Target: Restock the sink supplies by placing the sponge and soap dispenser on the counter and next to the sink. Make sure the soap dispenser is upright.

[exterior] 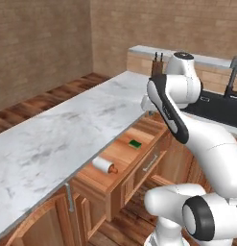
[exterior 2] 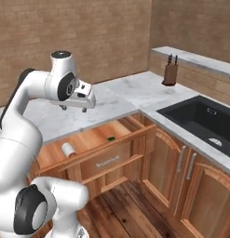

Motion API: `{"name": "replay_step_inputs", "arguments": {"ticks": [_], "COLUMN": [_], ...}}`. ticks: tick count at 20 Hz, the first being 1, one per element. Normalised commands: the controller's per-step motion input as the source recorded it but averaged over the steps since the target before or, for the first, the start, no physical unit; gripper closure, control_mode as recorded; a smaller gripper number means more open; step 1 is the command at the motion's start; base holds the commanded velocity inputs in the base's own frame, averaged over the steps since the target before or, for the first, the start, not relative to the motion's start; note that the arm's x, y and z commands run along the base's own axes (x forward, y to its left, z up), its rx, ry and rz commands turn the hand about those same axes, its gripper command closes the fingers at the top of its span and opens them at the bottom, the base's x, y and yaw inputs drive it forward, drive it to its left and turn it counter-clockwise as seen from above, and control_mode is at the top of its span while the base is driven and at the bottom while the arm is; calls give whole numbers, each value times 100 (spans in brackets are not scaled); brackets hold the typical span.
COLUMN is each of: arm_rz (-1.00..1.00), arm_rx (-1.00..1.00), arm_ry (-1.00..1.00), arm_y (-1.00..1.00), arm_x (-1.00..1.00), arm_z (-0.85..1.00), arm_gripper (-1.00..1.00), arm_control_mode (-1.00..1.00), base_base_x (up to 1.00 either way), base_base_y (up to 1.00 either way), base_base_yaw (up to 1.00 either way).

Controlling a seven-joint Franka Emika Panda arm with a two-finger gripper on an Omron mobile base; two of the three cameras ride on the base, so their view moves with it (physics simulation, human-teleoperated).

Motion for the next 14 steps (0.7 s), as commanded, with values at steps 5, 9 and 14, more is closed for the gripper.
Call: {"name": "replay_step_inputs", "arguments": {"ticks": [5, 9, 14], "arm_rz": [0, 0, 0], "arm_rx": [0, 0, 0], "arm_ry": [0, 0, 0], "arm_y": [0, 0, 0], "arm_x": [0, 0, 0], "arm_z": [0, 0, 0], "arm_gripper": [-100, -100, -100], "arm_control_mode": [100, 100, 100], "base_base_x": [4, 31, 11], "base_base_y": [-88, -55, -80], "base_base_yaw": [20, 40, 43]}}
